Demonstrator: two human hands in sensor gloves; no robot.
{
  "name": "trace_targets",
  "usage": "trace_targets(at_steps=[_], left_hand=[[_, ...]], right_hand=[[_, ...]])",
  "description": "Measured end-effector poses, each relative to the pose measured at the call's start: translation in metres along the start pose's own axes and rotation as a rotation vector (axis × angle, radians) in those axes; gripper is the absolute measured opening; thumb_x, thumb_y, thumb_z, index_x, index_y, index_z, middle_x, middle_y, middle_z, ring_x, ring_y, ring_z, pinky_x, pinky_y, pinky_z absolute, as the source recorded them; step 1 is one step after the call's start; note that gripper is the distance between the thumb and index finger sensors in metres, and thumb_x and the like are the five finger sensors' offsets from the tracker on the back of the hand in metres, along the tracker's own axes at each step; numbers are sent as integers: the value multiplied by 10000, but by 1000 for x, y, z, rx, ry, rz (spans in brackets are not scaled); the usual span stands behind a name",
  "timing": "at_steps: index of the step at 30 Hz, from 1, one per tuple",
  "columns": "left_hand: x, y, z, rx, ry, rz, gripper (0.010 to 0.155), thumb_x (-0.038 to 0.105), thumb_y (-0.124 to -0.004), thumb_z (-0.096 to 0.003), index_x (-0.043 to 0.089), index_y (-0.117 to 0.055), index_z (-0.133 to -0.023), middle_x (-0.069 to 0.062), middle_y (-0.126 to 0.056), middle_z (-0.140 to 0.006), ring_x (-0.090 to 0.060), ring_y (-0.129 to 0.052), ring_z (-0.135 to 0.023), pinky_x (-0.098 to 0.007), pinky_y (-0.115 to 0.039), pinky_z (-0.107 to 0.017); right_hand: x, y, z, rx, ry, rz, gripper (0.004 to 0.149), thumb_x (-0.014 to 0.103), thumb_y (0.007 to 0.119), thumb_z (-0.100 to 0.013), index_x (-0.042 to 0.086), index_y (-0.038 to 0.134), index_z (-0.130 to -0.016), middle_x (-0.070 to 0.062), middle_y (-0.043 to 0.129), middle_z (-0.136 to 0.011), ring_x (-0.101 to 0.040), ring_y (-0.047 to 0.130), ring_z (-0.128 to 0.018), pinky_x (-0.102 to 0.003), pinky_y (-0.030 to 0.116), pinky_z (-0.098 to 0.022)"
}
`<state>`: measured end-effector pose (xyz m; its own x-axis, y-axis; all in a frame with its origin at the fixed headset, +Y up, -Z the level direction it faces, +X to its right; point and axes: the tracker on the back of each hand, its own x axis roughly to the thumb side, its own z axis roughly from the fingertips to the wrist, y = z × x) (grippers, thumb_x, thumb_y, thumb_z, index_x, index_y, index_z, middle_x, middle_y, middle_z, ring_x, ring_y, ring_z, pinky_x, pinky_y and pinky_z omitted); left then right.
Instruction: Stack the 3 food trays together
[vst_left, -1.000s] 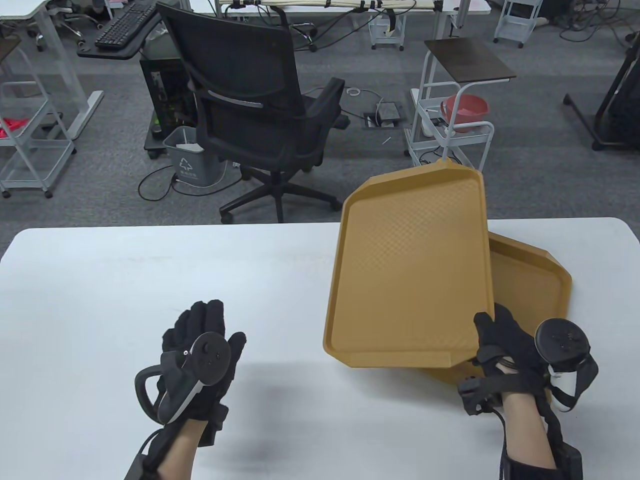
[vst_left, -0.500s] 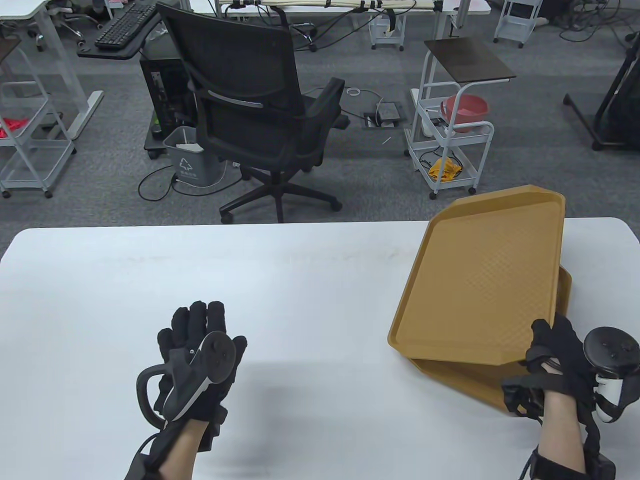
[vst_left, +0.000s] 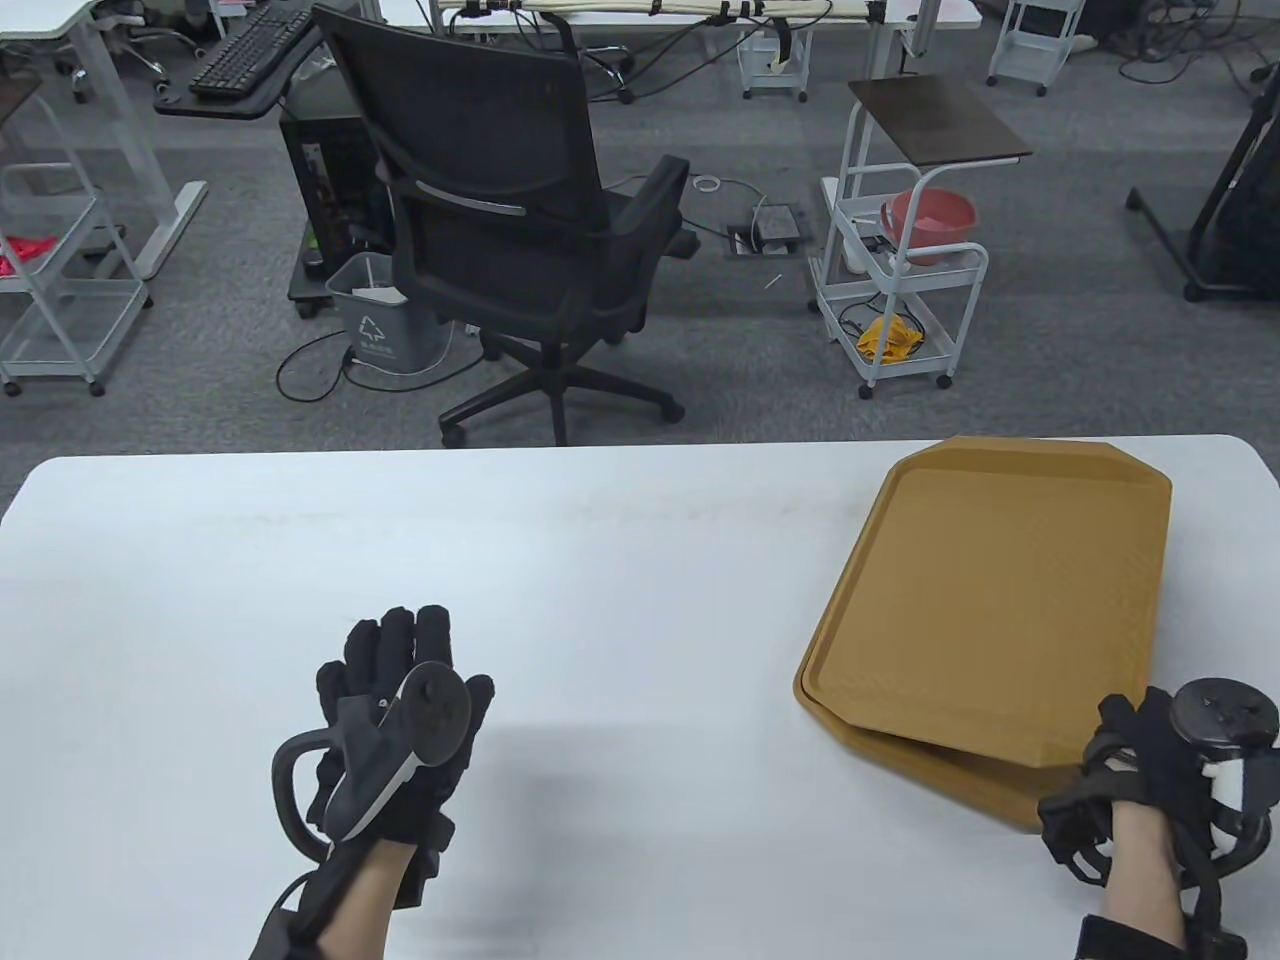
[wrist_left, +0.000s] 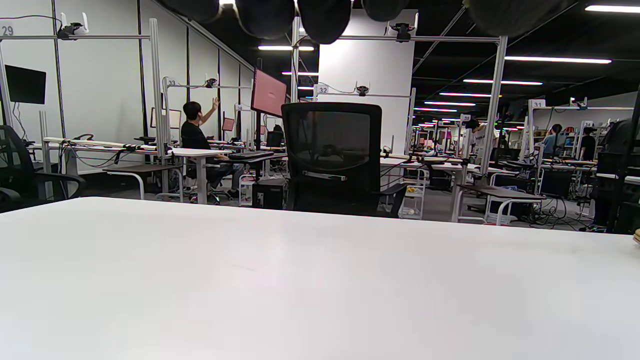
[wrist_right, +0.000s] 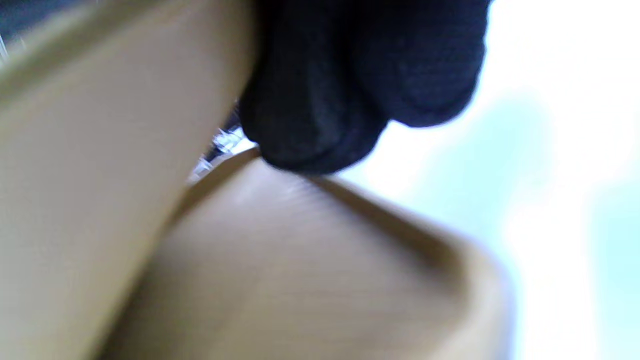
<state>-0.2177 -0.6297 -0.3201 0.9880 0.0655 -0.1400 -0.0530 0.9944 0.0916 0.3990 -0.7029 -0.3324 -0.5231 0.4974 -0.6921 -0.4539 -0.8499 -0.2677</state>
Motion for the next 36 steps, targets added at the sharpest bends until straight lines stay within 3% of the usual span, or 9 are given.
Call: trace_targets(at_steps=[5,8,12,14,26,36], left_hand=[[1,-1,0,-6,-7,1,775,666,-588,-513,348,-304,-1159,-6,-360,-1256,-375,-426,-1195,-639,-427,-828],[-1,0,0,-3,-5,4,775,664,-590,-512,345,-308,-1159,-6,-362,-1255,-379,-427,-1193,-639,-429,-827],[-3,0,-1,-5,2,5,771,664,-588,-513,347,-308,-1158,-6,-361,-1255,-378,-426,-1194,-638,-428,-828],[-4,-1,-1,-5,6,3,773,665,-588,-512,346,-309,-1158,-6,-363,-1255,-378,-427,-1194,-639,-429,-827],[0,-1,0,-7,-2,1,773,665,-587,-513,348,-303,-1158,-5,-358,-1256,-374,-423,-1196,-640,-424,-828],[2,-3,0,-17,-2,-7,774,667,-584,-514,350,-298,-1159,-3,-354,-1258,-373,-419,-1198,-641,-420,-829]], right_hand=[[-10,24,-6,-10,67,207,548,352,699,-577,191,580,-1088,-128,855,-811,-182,952,-530,-379,799,-486],[-15,39,-10,-13,103,341,522,359,691,-579,304,581,-1087,-120,725,-925,-193,872,-655,-401,736,-580],[-25,56,-16,105,106,284,604,418,691,-573,264,488,-1121,-160,578,-1042,-265,790,-790,-447,663,-660],[-29,58,-17,127,115,257,600,429,643,-577,269,456,-1125,-144,553,-1054,-241,756,-782,-443,634,-674],[-30,57,-23,128,56,191,586,320,703,-562,187,534,-1107,-129,664,-1009,-200,837,-744,-409,713,-649],[-13,63,-17,132,-46,314,593,304,718,-546,119,565,-1088,-169,708,-970,-206,874,-731,-414,752,-631]])
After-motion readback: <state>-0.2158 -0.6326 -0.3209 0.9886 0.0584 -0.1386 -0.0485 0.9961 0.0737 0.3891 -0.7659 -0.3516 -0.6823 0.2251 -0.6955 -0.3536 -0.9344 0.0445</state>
